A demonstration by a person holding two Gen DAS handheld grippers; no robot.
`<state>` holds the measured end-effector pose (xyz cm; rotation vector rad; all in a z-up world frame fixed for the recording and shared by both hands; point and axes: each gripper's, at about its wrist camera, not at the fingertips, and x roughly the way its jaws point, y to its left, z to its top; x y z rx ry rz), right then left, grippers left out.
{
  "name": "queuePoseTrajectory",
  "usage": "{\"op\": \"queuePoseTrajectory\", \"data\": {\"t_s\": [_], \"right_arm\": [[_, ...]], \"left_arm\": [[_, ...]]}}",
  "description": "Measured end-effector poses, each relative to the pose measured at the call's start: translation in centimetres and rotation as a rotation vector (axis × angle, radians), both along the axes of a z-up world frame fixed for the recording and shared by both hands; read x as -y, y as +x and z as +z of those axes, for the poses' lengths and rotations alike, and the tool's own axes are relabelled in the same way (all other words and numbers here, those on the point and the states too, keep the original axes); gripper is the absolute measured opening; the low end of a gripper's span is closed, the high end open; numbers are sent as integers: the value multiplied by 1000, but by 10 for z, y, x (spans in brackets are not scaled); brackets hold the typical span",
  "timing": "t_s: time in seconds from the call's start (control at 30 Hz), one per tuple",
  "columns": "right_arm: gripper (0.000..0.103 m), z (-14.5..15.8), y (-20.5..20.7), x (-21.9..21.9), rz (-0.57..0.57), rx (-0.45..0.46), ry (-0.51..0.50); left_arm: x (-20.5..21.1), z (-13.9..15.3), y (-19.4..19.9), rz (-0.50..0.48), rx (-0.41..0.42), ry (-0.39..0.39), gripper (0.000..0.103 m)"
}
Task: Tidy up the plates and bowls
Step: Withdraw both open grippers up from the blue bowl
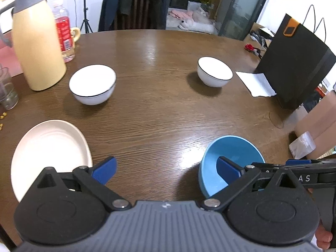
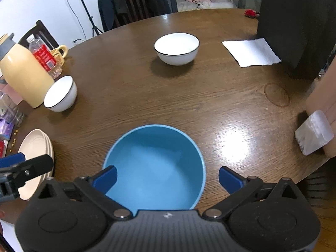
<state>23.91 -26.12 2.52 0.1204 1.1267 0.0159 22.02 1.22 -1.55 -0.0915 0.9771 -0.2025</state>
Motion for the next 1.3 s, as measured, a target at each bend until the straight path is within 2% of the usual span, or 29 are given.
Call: {"op": "queuePoseTrajectory", "data": {"t_s": [0.43, 0.9, 1.3], "right_arm": [[103, 19, 7, -17, 104, 35, -18], [103, 39, 40, -23, 255, 64, -17], [103, 41, 52, -49, 293, 55, 6]], "left_arm": [[-16, 19, -12, 112, 47, 7, 103], [-14, 33, -14, 309, 70, 22, 103], [-42, 42, -7, 381, 77, 46, 103]]}}
